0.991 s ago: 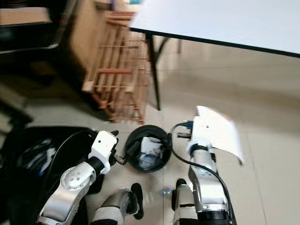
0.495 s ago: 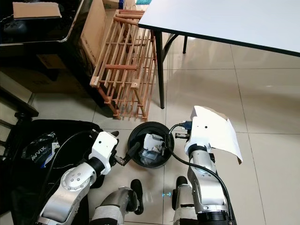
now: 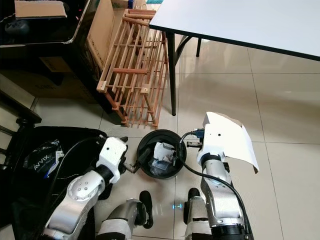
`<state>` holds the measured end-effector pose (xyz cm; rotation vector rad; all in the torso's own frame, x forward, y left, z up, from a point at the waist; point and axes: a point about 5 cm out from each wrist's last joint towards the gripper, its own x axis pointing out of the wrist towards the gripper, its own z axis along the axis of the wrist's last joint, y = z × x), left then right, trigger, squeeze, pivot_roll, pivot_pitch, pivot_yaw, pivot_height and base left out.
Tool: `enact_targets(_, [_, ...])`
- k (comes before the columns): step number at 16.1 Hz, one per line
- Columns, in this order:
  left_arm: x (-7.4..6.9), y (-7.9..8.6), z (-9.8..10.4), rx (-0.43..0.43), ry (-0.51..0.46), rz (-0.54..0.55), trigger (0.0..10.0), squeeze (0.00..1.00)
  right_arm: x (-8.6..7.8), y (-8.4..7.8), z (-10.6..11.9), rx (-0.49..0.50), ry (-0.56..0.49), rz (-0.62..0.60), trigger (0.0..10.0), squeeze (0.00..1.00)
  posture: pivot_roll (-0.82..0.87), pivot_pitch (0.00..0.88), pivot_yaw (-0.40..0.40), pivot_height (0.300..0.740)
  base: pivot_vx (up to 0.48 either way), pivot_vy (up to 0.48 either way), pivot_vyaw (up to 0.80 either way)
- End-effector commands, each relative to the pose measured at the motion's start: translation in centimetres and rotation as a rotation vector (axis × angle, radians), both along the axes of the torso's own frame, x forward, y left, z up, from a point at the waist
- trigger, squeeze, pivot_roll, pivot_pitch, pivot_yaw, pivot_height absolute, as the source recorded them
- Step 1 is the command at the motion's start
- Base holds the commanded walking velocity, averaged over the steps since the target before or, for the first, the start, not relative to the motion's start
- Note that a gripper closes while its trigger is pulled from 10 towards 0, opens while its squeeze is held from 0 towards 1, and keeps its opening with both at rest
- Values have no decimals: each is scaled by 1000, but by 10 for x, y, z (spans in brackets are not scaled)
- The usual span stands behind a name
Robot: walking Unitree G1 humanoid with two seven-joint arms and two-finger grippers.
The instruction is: Picking trash to rubbish bin
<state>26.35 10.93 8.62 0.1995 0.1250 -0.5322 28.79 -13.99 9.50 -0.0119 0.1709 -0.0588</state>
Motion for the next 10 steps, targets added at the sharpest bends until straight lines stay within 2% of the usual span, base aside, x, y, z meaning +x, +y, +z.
enact_targets(1, [-1, 3, -5, 3, 12, 25, 10000, 0, 0, 3, -3, -13, 17, 26, 10000, 0, -20, 312, 67, 740, 0, 0, 0])
enact_targets(5, [3, -4, -4, -26, -5, 68, 10000, 0, 5, 1, 2, -40, 11, 66, 10000, 0, -30, 309, 18, 740, 0, 0, 0])
enact_targets(10, [-1, -7, -8, -36, -9, 114, 10000, 0, 9, 1, 5, -39, 10, 107, 10000, 0, -34, 313, -16, 740, 0, 0, 0])
